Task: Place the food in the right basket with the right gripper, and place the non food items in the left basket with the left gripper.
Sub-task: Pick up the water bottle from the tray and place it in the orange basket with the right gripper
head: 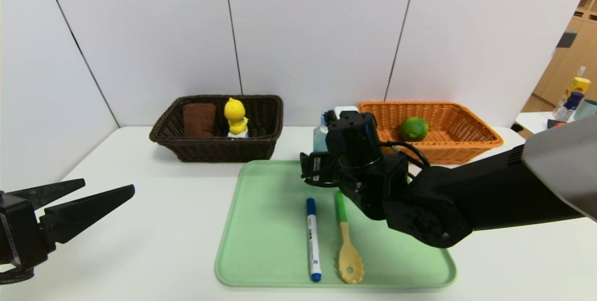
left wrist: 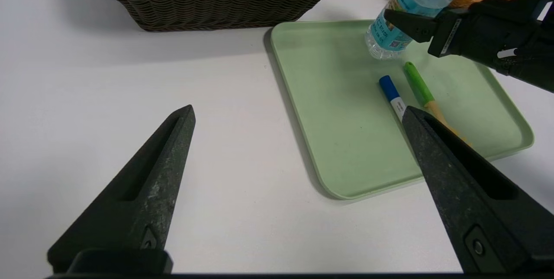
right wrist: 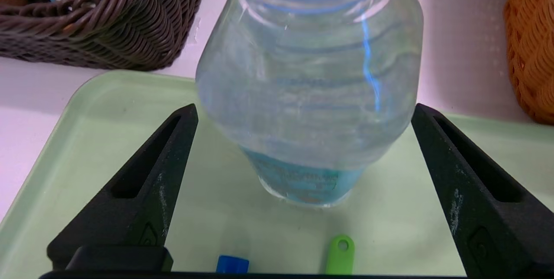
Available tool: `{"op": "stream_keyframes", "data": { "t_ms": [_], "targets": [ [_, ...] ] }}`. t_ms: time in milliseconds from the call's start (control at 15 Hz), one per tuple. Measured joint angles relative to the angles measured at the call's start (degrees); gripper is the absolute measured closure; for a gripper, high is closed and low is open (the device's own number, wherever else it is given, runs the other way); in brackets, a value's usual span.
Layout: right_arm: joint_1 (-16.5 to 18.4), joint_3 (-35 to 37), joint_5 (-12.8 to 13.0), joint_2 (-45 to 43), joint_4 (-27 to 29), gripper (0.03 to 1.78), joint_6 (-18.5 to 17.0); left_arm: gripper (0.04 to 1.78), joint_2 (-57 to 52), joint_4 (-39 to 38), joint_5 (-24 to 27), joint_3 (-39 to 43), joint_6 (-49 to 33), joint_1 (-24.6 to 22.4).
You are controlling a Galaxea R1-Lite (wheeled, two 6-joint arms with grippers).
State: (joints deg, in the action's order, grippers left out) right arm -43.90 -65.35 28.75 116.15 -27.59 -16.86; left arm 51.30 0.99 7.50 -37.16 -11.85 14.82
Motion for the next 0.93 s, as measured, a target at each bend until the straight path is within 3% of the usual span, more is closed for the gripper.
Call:
{"op": "stream_keyframes", "data": {
  "t_ms": [933],
  "targets": [
    [1.1,-2.76,0.0,2.93,-1.35,0.11,1.24,0.13,0.18,-0.02,0.02,0.37,-0.02,-0.02]
  ]
}}
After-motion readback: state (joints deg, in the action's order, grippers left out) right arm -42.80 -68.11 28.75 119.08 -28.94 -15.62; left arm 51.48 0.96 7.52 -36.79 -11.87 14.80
